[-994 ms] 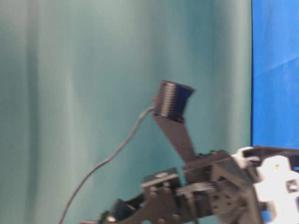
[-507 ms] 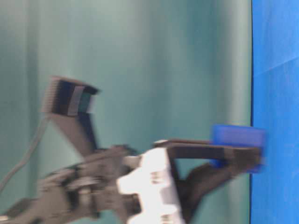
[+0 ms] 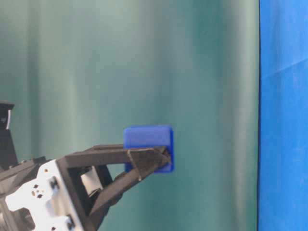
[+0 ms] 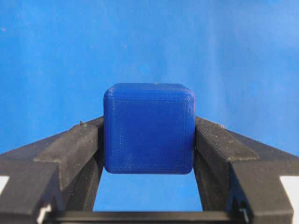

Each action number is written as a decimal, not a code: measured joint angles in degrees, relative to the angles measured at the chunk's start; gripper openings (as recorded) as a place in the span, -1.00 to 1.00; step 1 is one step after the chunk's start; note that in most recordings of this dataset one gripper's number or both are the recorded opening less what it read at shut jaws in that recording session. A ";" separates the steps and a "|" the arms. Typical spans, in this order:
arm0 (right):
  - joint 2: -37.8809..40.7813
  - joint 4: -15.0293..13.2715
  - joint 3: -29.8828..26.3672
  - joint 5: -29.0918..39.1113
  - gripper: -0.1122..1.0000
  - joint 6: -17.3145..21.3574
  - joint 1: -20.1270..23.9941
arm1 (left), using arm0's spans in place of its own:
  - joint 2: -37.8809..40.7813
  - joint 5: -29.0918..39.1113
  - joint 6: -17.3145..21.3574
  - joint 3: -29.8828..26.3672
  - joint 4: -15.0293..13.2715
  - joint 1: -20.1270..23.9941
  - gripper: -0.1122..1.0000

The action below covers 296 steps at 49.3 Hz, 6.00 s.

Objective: Handover the blue block to the right arm after grasping it with the left arm, then place it in the designated position.
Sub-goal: 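Lift the cube and rotate the left gripper to point toward the right arm, then hold the cube with the left gripper while the right gripper rotates and opens, then move the open right gripper onto the cube held by the left gripper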

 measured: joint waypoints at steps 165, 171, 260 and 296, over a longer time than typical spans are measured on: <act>-2.90 -10.63 -4.66 6.50 0.92 -9.58 0.00 | -21.01 -60.38 5.54 29.71 0.18 1.05 0.07; -4.04 -14.59 -5.10 7.12 0.90 -13.27 0.00 | -21.01 -60.38 5.54 29.71 0.18 1.05 0.07; -4.04 -39.73 -5.45 6.33 0.89 -25.66 0.53 | -21.09 -60.38 5.45 29.71 0.09 1.05 0.07; 2.29 -40.08 -9.32 5.80 0.89 -25.66 0.53 | -21.09 -60.38 5.36 29.71 0.09 1.05 0.07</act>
